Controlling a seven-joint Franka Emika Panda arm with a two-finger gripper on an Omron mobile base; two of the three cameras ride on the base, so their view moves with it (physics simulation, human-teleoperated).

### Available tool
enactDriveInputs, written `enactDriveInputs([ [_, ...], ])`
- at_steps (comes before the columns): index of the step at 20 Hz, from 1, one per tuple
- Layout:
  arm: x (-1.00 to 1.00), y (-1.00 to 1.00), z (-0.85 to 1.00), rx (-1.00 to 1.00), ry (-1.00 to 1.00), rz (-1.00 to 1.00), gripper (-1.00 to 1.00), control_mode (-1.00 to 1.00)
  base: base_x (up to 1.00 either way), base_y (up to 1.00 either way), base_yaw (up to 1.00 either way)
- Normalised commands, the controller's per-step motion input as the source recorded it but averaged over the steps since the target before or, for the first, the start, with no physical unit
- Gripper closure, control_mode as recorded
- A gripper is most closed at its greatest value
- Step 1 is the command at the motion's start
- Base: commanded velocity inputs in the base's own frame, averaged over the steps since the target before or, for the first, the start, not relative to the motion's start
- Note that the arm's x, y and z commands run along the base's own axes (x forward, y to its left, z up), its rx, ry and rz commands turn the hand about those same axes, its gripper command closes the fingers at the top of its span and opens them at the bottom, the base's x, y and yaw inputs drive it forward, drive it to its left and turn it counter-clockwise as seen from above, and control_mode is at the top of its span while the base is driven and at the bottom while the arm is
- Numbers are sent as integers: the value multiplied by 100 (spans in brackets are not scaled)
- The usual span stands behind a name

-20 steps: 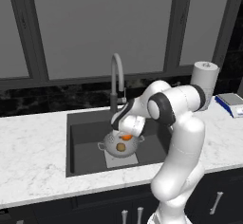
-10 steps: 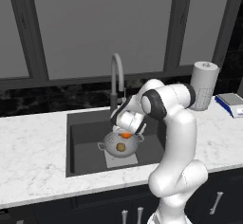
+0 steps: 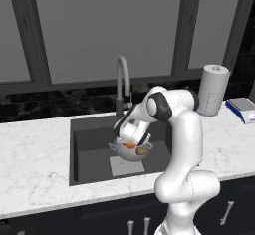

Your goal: Put the colander in the sink, put the orange, kiwi in the colander, and turn on the sink faucet and pour water over the colander.

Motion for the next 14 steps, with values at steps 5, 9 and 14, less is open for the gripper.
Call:
enactDriveInputs([
  [5, -44, -33, -14, 3, -33, 0, -100, -100, 0, 0, 0],
  [9, -63, -33, 0, 4, -38, 0, -100, -100, 0, 0, 0],
  [14, -87, -63, -10, 9, -42, 3, -100, -100, 0, 0, 0],
])
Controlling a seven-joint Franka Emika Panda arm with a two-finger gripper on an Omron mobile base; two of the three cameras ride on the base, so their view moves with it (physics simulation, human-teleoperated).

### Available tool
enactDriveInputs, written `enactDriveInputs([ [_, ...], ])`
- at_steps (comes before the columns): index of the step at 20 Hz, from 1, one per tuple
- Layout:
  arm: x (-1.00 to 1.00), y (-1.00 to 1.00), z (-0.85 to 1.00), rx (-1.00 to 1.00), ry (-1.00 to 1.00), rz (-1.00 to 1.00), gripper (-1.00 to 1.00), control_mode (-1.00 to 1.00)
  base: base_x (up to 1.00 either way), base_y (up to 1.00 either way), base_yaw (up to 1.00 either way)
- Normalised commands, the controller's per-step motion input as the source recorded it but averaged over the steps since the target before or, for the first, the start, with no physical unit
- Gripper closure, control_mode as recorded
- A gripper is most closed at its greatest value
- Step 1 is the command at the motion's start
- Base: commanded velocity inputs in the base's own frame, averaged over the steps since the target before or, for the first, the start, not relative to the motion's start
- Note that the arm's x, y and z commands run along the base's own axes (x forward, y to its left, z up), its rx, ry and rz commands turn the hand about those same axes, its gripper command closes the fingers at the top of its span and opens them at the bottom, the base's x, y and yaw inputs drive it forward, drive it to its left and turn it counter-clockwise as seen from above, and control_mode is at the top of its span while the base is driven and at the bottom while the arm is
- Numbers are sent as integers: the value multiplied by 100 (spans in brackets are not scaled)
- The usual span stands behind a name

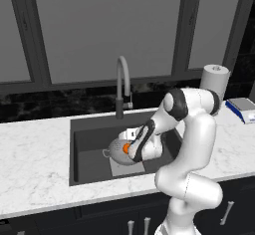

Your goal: Put the colander in the sink, put the orange, kiwi in the colander, and turn on the sink faucet and pour water over the colander.

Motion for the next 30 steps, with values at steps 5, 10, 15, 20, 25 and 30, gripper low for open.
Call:
enactDriveInputs([
  [5, -93, -78, 11, 16, -52, 6, -100, -100, 0, 0, 0],
  [10, -86, -62, 63, 14, -53, 7, -100, -100, 0, 0, 0],
  [15, -98, -14, 70, 1, -42, 0, -100, -100, 0, 0, 0],
  [20, -97, -17, 23, 12, -46, 0, -100, -100, 0, 0, 0],
  [25, -17, -15, 0, 7, -19, 4, -100, -100, 0, 0, 0],
  [30, 6, -18, 0, 0, -4, 13, -100, -100, 0, 0, 0],
])
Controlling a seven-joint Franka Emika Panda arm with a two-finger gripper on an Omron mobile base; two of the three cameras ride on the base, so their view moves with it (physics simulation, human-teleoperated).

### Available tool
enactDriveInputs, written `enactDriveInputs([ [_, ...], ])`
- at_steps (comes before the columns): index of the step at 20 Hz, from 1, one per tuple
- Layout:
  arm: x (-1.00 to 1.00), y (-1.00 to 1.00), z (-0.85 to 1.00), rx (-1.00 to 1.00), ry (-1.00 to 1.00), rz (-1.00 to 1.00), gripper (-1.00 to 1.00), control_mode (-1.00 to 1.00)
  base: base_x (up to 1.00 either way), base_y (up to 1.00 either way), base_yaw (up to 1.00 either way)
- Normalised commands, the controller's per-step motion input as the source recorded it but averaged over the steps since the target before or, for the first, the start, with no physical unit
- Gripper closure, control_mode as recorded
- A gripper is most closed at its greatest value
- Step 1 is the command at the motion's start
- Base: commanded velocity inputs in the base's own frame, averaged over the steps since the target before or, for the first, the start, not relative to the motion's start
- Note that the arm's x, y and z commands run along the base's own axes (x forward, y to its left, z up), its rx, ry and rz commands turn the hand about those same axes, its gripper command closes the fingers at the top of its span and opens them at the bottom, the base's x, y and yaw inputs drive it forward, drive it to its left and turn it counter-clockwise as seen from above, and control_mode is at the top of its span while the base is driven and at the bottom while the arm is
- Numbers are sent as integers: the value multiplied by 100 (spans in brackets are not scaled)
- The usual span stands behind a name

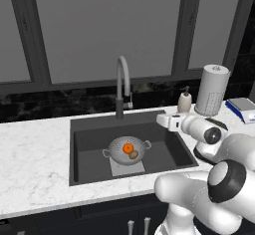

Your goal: Put the colander in the sink, put the orange, kiwi in the colander, and turn on the sink faucet and pour water over the colander.

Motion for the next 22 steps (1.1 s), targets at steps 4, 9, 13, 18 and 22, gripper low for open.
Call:
enactDriveInputs([
  [4, -2, -35, 19, 19, 0, 15, -100, -100, 0, 0, 0],
  [9, -32, -34, 41, 30, 0, 15, -100, -100, 0, 0, 0],
  [13, -22, -23, 61, 38, 11, 14, -100, -100, 0, 0, 0],
  [18, -19, -10, 89, 26, 23, 16, -100, -100, 0, 0, 0],
  [22, -20, 0, 100, 12, 19, 9, -100, -100, 0, 0, 0],
])
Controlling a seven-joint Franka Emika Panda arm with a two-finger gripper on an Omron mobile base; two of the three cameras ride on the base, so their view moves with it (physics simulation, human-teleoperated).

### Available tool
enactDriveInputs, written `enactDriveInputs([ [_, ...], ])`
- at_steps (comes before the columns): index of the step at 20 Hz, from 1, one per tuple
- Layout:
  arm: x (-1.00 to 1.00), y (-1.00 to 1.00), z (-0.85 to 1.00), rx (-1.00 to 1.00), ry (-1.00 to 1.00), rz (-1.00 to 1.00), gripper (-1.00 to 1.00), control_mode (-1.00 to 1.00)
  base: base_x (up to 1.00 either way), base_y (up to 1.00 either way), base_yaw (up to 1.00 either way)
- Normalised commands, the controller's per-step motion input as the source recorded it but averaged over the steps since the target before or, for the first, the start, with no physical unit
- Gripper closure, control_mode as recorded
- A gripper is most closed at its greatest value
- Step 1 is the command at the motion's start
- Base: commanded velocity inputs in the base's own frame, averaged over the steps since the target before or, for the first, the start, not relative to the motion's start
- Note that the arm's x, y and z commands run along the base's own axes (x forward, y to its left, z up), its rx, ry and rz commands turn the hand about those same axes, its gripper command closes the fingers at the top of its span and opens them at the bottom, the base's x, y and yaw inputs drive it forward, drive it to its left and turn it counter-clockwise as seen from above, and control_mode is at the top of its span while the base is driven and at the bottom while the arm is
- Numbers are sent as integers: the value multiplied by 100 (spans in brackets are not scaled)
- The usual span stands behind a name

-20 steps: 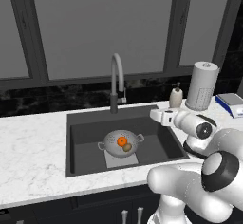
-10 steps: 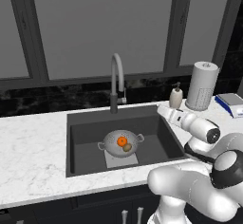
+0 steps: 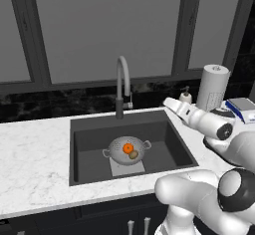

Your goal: Put the colander in the sink, put the orange, kiwi in the colander, and turn on the sink faucet and pour water over the colander.

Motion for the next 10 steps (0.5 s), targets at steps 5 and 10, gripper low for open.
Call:
enactDriveInputs([
  [5, -43, -31, 58, 29, 13, 2, -100, -100, 0, 0, 0],
  [10, -44, -62, 11, 51, 21, 7, -100, -100, 0, 0, 0],
])
